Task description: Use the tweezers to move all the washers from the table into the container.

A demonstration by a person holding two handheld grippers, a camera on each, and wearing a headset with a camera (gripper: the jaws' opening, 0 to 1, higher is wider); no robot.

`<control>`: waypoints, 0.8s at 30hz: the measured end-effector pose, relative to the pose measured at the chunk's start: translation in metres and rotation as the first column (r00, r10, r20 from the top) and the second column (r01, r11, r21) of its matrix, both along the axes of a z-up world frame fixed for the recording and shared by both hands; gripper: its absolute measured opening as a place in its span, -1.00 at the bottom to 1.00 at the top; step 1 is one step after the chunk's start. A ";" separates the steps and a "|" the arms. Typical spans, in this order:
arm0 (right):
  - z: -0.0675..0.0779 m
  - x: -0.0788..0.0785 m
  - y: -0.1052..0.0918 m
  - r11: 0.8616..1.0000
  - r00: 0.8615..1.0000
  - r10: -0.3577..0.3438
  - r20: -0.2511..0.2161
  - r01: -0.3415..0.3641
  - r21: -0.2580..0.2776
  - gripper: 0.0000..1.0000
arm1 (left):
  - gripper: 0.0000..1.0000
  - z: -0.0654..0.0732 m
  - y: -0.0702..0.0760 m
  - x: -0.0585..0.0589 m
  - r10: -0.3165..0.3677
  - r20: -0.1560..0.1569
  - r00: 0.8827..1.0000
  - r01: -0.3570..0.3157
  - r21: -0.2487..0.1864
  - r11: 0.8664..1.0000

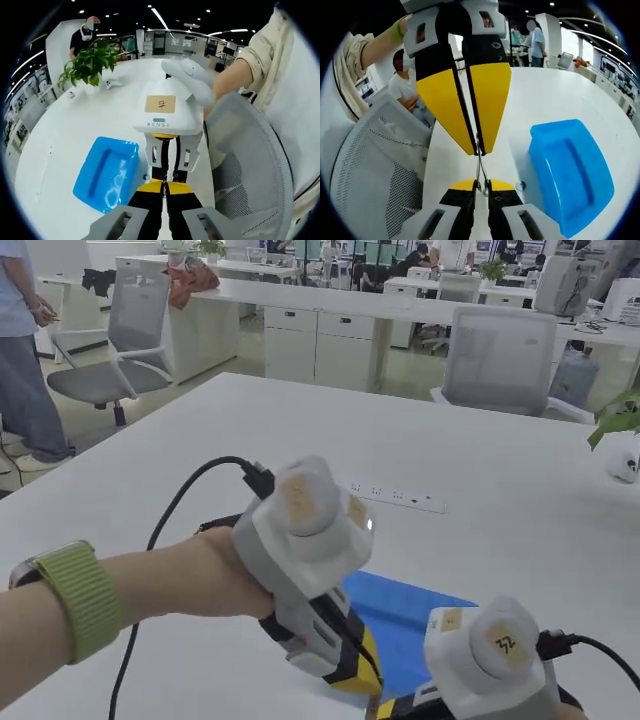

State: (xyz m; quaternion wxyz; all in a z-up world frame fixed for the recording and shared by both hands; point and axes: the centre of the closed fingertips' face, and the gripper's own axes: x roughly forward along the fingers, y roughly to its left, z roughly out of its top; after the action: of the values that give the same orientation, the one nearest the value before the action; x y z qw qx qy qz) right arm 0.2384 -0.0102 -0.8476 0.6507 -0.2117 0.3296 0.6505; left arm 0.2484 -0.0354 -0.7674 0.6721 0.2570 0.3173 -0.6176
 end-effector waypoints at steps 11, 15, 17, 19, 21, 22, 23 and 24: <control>0.015 0.003 -0.003 0.997 1.000 -0.024 0.014 0.023 0.077 -0.89 | -1.00 -0.003 -0.003 -0.003 -0.069 0.041 0.997 0.068 0.036 0.997; 0.014 0.003 -0.002 0.998 0.999 -0.012 0.034 0.010 0.064 -0.89 | -1.00 -0.004 -0.004 -0.002 -0.079 0.040 0.996 0.077 0.043 0.996; 0.014 0.003 -0.001 0.998 0.999 -0.011 0.047 0.008 0.065 -0.89 | -1.00 -0.004 -0.004 -0.002 -0.081 0.044 0.996 0.080 0.041 0.996; 0.013 0.002 0.000 0.999 0.997 -0.003 0.072 -0.001 0.053 -0.89 | -1.00 -0.004 -0.003 -0.002 -0.084 0.043 0.996 0.082 0.033 0.996; 0.013 0.001 0.001 0.999 0.994 0.020 0.107 -0.024 0.037 -0.90 | -1.00 -0.004 -0.003 -0.005 -0.113 0.062 0.992 0.112 0.022 0.993; 0.013 -0.001 0.001 0.999 0.993 0.023 0.113 -0.026 0.029 -0.90 | -1.00 -0.004 -0.003 -0.008 -0.126 0.065 0.990 0.125 0.016 0.992; 0.013 -0.001 0.001 0.999 0.993 0.021 0.115 -0.023 0.024 -0.90 | -1.00 -0.004 -0.004 -0.010 -0.139 0.070 0.988 0.139 0.014 0.990; 0.013 0.000 0.000 1.000 0.993 0.016 0.113 -0.018 0.020 -0.90 | -1.00 -0.003 -0.004 -0.010 -0.160 0.088 0.983 0.159 0.015 0.987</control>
State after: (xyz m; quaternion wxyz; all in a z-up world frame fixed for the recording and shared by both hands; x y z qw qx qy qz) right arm 0.2381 -0.0099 -0.8346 0.6649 -0.2442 0.2837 0.6463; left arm 0.2379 -0.0399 -0.7706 0.6327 0.3116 0.2681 -0.6562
